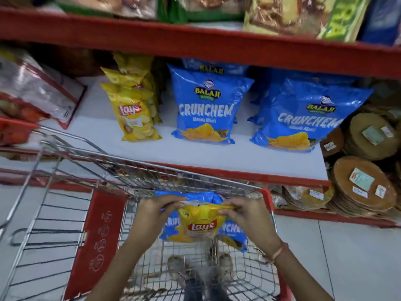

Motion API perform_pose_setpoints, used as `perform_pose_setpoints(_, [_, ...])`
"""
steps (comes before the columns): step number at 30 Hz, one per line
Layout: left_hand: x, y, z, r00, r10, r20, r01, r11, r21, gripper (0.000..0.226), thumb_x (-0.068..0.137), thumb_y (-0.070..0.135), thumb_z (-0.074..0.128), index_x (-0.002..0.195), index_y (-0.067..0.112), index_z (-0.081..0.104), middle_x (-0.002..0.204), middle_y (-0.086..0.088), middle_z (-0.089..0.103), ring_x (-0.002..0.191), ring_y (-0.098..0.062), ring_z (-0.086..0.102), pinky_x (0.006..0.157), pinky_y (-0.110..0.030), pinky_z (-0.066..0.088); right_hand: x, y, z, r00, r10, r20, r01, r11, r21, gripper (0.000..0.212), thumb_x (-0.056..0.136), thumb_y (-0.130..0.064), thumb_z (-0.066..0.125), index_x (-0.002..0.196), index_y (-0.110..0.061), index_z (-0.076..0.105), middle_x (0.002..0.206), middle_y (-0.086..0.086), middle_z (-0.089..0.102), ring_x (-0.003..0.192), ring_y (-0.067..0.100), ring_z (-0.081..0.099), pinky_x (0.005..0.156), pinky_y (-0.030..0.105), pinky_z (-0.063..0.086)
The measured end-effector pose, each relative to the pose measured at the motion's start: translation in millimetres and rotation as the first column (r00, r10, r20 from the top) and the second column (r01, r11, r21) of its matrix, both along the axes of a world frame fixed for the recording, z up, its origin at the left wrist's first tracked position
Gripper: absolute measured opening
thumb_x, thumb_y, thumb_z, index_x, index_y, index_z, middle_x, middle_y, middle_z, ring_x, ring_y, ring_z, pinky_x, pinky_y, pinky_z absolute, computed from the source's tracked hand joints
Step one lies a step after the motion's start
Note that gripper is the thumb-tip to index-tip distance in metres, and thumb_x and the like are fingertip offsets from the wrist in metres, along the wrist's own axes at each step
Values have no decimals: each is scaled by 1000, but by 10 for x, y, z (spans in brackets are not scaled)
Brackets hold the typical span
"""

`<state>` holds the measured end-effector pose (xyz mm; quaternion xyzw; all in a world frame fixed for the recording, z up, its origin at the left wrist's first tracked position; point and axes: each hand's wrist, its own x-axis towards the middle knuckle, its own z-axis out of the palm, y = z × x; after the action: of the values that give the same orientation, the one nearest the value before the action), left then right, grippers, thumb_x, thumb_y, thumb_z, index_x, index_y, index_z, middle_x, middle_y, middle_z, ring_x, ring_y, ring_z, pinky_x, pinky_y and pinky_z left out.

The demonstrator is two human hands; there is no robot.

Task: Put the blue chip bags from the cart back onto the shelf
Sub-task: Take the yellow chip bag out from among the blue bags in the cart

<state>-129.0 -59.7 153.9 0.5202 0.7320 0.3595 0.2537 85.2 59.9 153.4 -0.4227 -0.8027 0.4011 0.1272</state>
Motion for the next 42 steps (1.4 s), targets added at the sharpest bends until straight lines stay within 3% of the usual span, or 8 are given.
perform_pose_setpoints(4, [-383, 131, 519, 997, 53, -61, -41, 982, 185, 17, 77, 32, 65, 86, 22, 75, 79, 59, 52, 81, 25, 57, 72, 6, 41, -412, 190, 497, 984, 2, -179, 4, 999, 33, 9, 74, -16, 78, 78, -24, 74, 62, -28, 69, 66, -2, 68, 59, 11, 52])
perform_pose_setpoints(9, [-873, 357, 1042, 983, 166, -79, -132, 935, 329, 13, 75, 26, 66, 86, 30, 73, 75, 49, 59, 76, 20, 60, 70, 5, 40, -1035, 483, 1062, 951, 48, -306, 1, 988, 155, 9, 73, -18, 78, 81, -18, 75, 79, -8, 75, 69, 0, 66, 66, 13, 51])
perform_pose_setpoints(13, [-1272, 566, 1218, 928, 273, -254, -155, 902, 402, 10, 78, 15, 70, 86, 18, 75, 80, 11, 73, 76, -3, 65, 63, 4, 39, -1528, 696, 1243, 951, 82, -298, -13, 974, 225, 6, 75, -18, 77, 81, -17, 75, 72, 4, 76, 65, 13, 65, 55, 8, 46])
perform_pose_setpoints(21, [-1803, 821, 817, 890, 308, -337, -215, 934, 285, 10, 78, 14, 71, 87, 11, 75, 81, -11, 78, 70, -20, 71, 62, 6, 35, -2223, 970, 783, 982, 71, -176, -49, 991, 122, 9, 76, -16, 77, 83, -14, 74, 78, 10, 76, 75, 23, 70, 74, 39, 59])
perform_pose_setpoints(28, [-1759, 743, 617, 838, 416, -354, -299, 892, 340, 32, 84, 18, 66, 116, 15, 60, 109, -9, 71, 73, -22, 68, 67, -34, 53, -2212, 824, 647, 985, 74, -155, -37, 974, 225, 43, 83, -26, 71, 123, -19, 57, 122, 3, 65, 106, 17, 59, 98, 31, 47])
perform_pose_setpoints(33, [-1289, 427, 179, 806, 471, -359, -259, 825, 502, 32, 88, 16, 62, 118, 5, 57, 117, -7, 63, 112, -19, 53, 103, -36, 41, -1688, 414, 289, 964, 63, -258, 78, 861, 502, 24, 88, -18, 66, 111, -14, 62, 108, 2, 66, 101, 16, 57, 93, 14, 37])
perform_pose_setpoints(39, [-908, 120, -900, 946, 59, -319, -65, 998, -8, 38, 87, 42, 45, 99, 11, 63, 92, -9, 69, 87, -25, 62, 78, -31, 45, -1035, 184, -763, 975, 188, 114, -220, 869, 443, 28, 96, -29, 45, 91, -13, 67, 84, 3, 69, 85, 15, 58, 74, 29, 52])
perform_pose_setpoints(42, [-855, 203, -1226, 909, -111, -401, -3, 962, -273, 31, 73, 29, 72, 95, 7, 67, 91, -14, 72, 84, -30, 70, 68, -33, 57, -963, 188, -1050, 900, 198, 388, -310, 917, 251, 35, 100, -32, 35, 109, -12, 63, 105, 8, 68, 102, 23, 61, 81, 34, 57])
